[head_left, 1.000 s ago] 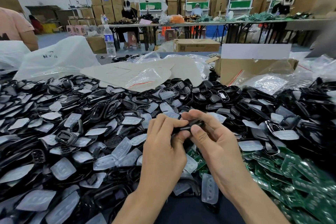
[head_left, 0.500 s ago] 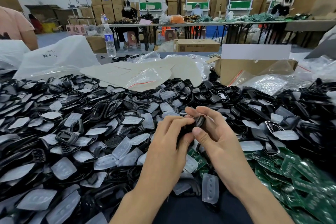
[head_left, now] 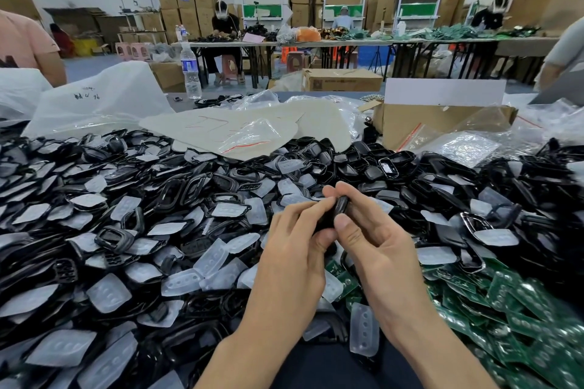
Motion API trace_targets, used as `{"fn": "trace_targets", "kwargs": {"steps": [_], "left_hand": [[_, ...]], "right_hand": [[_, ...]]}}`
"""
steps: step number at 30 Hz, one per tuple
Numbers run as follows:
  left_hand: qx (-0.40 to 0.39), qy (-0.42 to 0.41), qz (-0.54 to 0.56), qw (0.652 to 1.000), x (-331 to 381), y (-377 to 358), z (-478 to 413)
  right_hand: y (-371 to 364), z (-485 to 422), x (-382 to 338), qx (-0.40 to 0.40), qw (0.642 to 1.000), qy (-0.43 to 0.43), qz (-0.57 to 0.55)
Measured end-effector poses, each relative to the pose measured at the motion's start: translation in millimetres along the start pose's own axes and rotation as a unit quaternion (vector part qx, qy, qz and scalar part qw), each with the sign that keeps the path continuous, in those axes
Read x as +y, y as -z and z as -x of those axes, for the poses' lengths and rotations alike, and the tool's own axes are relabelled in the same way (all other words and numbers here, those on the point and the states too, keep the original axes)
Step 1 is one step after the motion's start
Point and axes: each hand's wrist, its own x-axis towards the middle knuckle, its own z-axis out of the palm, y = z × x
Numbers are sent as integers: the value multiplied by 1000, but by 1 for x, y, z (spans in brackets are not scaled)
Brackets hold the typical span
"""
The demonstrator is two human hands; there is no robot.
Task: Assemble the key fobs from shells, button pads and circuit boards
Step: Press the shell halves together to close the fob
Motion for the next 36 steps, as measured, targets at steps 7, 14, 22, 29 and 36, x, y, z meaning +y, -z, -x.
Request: {"fn": "trace_targets", "kwargs": {"steps": [7, 14, 22, 29, 36], "left_hand": [[-4, 3, 19, 1000, 0, -2, 1], [-5, -8, 6, 1000, 0, -4, 4], [-3, -1, 5, 1000, -1, -4, 7], [17, 4, -15, 1000, 1, -13, 4], [79, 36, 48, 995, 4, -9, 4]], "right_hand": [[-5, 0, 0, 69, 991, -46, -108], [-7, 0, -2, 101, 975, -89, -175], [-14, 2, -3, 91, 964, -121, -219], [-13, 1, 0, 107, 959, -128, -228], [-18, 4, 10, 99, 985, -34, -135]]}}
